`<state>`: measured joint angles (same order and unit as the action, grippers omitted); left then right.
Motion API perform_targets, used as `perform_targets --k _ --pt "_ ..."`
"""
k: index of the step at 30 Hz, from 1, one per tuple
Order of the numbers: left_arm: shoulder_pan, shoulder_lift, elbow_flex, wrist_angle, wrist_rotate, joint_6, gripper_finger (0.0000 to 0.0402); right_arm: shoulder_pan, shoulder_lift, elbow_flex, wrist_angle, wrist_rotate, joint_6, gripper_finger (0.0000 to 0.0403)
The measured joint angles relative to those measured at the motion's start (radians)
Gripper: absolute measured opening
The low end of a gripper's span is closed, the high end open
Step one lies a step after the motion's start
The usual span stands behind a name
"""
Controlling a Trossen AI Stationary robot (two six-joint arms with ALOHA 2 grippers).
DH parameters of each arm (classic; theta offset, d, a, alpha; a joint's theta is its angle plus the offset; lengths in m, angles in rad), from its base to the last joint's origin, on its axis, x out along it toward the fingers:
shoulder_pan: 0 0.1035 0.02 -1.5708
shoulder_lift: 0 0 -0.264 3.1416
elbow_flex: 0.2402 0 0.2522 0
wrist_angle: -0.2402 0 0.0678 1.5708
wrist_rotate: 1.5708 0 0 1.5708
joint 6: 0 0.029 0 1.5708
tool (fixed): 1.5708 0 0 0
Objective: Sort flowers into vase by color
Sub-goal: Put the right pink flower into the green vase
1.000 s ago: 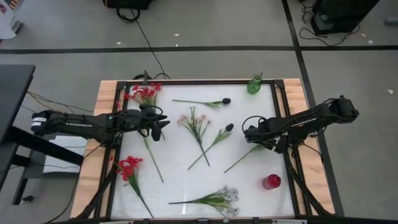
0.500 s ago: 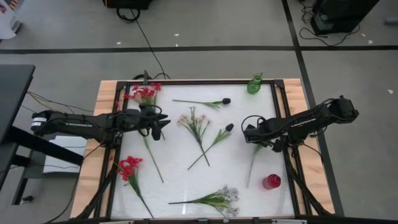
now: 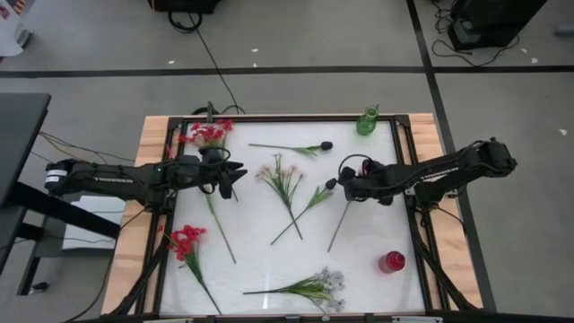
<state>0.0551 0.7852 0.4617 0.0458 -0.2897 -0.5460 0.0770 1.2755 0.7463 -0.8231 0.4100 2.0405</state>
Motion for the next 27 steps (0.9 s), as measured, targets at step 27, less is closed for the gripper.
perform_targets --k 27 --pt "0.121 0.402 0.508 0.032 0.302 0.172 0.0233 -0.158 -0.002 0.472 0.685 0.006 -1.626 0.0018"
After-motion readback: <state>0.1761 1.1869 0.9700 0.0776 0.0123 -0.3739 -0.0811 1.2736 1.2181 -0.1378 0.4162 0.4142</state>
